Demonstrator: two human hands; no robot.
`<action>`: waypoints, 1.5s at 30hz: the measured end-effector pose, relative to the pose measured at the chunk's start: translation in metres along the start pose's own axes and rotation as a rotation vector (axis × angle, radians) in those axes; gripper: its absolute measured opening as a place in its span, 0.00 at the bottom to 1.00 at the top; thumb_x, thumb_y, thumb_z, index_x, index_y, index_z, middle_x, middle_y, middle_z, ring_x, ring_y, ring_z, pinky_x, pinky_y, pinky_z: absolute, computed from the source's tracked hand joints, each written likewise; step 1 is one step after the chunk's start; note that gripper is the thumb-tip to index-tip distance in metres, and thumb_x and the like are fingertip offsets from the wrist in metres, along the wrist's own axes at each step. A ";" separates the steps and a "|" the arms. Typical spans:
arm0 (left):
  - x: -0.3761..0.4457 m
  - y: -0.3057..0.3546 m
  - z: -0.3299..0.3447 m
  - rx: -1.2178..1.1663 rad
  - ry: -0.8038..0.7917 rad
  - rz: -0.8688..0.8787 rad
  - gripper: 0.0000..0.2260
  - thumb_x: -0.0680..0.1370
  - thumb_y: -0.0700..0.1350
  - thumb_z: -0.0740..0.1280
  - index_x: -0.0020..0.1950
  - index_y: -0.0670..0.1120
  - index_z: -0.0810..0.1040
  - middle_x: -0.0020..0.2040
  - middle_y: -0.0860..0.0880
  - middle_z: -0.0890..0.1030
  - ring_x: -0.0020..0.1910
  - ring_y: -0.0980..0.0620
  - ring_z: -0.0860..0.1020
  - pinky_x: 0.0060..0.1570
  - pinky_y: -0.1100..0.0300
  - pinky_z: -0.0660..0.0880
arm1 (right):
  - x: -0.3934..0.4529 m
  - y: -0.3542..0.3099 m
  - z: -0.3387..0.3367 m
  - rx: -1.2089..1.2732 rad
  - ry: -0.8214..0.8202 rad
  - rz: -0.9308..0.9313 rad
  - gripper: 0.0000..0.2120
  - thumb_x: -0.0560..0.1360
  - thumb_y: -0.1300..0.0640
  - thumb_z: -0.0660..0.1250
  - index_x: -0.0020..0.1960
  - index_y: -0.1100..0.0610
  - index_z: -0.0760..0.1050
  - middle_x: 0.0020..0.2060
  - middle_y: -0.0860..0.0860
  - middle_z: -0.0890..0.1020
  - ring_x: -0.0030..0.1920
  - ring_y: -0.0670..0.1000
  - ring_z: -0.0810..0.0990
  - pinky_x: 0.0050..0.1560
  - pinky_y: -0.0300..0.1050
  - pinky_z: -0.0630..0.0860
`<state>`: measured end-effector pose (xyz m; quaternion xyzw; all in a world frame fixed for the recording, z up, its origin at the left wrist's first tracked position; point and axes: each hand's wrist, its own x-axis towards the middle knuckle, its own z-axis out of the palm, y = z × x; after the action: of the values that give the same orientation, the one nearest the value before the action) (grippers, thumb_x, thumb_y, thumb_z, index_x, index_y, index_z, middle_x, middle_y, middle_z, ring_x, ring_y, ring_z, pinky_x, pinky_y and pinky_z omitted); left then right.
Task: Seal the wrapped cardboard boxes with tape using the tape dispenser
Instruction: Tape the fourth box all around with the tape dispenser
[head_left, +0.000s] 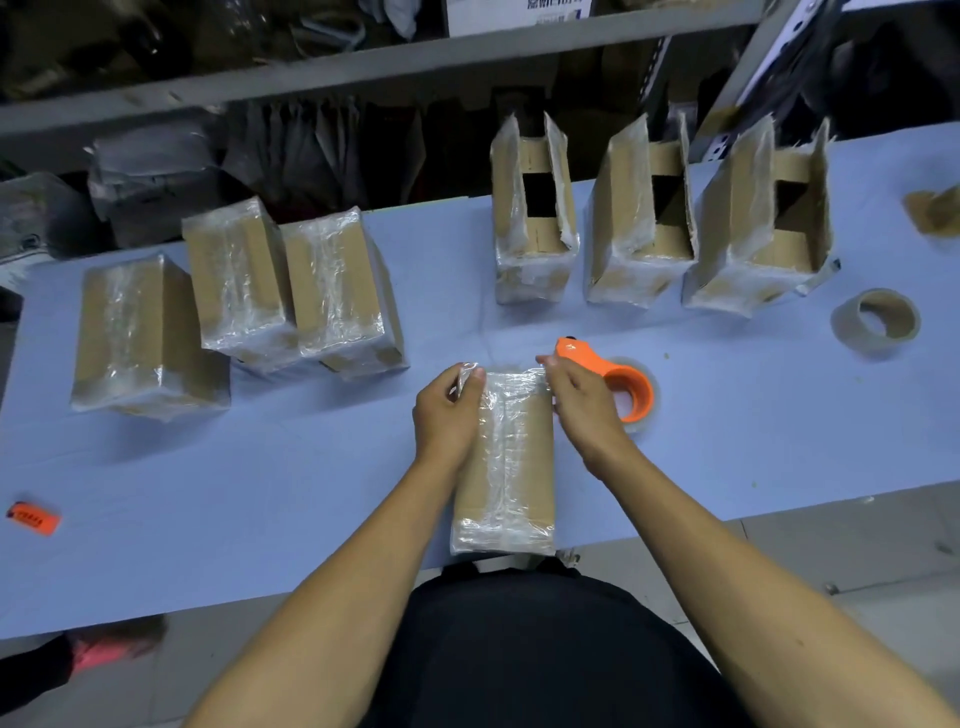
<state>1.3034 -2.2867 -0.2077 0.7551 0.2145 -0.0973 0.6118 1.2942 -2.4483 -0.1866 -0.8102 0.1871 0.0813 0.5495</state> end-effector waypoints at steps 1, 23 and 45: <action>-0.003 0.003 0.000 -0.043 0.013 0.018 0.05 0.77 0.55 0.69 0.45 0.56 0.83 0.36 0.60 0.79 0.36 0.58 0.75 0.45 0.60 0.74 | -0.002 -0.010 0.003 0.056 0.022 0.000 0.11 0.81 0.50 0.61 0.47 0.51 0.81 0.42 0.40 0.81 0.45 0.42 0.78 0.50 0.45 0.73; -0.003 0.067 0.009 -0.081 0.246 0.311 0.07 0.73 0.45 0.72 0.42 0.52 0.75 0.47 0.56 0.75 0.50 0.52 0.78 0.50 0.59 0.73 | -0.010 -0.084 0.032 0.244 0.210 -0.104 0.18 0.74 0.59 0.68 0.62 0.52 0.70 0.56 0.47 0.72 0.60 0.49 0.72 0.64 0.49 0.71; 0.024 0.055 -0.028 -0.227 -0.161 0.057 0.32 0.82 0.50 0.66 0.82 0.49 0.55 0.80 0.50 0.61 0.76 0.58 0.62 0.68 0.69 0.65 | 0.010 -0.048 0.014 0.330 -0.129 -0.017 0.39 0.77 0.47 0.69 0.80 0.42 0.50 0.75 0.38 0.60 0.73 0.38 0.59 0.65 0.36 0.66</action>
<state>1.3456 -2.2636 -0.1625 0.6766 0.1526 -0.1154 0.7110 1.3231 -2.4221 -0.1543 -0.7036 0.1554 0.0967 0.6866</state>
